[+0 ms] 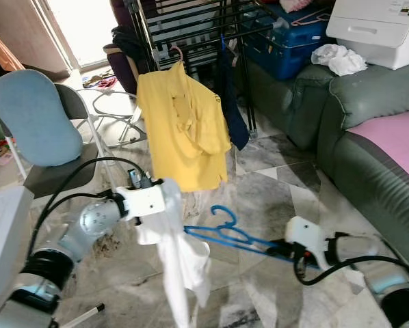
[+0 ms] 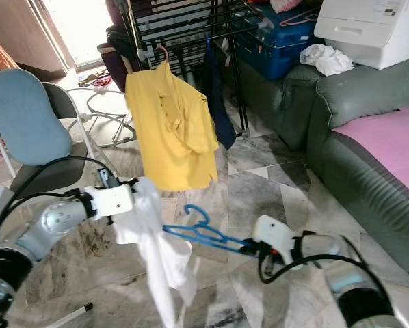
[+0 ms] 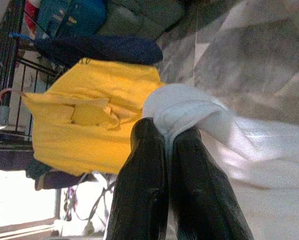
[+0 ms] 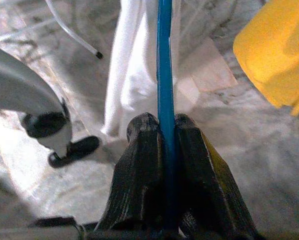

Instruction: Hang hanger

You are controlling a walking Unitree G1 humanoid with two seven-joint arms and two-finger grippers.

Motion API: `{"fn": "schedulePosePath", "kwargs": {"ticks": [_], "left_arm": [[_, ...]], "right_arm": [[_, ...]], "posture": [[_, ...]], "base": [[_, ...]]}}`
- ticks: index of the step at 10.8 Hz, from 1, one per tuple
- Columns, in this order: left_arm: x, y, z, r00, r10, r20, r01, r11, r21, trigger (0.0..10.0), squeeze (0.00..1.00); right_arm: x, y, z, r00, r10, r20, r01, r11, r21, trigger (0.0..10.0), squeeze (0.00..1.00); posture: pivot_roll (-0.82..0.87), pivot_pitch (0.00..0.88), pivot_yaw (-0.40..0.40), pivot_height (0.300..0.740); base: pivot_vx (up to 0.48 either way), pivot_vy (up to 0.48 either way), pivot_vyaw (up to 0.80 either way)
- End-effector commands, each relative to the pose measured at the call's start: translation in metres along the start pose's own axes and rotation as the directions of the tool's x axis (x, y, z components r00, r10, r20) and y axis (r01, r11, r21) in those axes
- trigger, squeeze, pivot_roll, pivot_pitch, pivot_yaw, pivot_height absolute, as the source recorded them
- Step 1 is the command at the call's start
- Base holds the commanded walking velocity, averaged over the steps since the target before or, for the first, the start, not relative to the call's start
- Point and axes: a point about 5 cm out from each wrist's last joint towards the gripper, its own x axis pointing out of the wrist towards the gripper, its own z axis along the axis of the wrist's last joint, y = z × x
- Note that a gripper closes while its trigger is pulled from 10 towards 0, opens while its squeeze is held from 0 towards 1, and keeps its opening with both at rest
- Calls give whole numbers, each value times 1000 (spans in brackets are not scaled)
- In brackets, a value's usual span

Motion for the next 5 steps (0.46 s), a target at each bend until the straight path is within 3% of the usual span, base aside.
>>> {"fn": "schedulePosePath", "kwargs": {"ticks": [1, 3, 5], "left_arm": [[-4, 11, -1, 999, 54, 7, -54, 999, 4, 10000, 0], [-7, 11, -5, 998, 55, -7, -55, 998, 13, 10000, 0], [-12, 18, -13, 995, 80, -56, -77, 996, 47, 10000, 0]], "right_arm": [[10, 4, 7, 998, 66, 19, -66, 998, -2, 10000, 0], [21, 17, 7, 984, 179, 10, -179, 984, 24, 10000, 0], [19, 24, -1, 975, 219, -40, -218, 975, 33, 10000, 0]], "posture": [[-77, 0, 146, 740], [-65, 0, 140, 740], [-54, 0, 135, 740]], "base": [[0, 0, 0], [0, 0, 0], [0, 0, 0]]}}
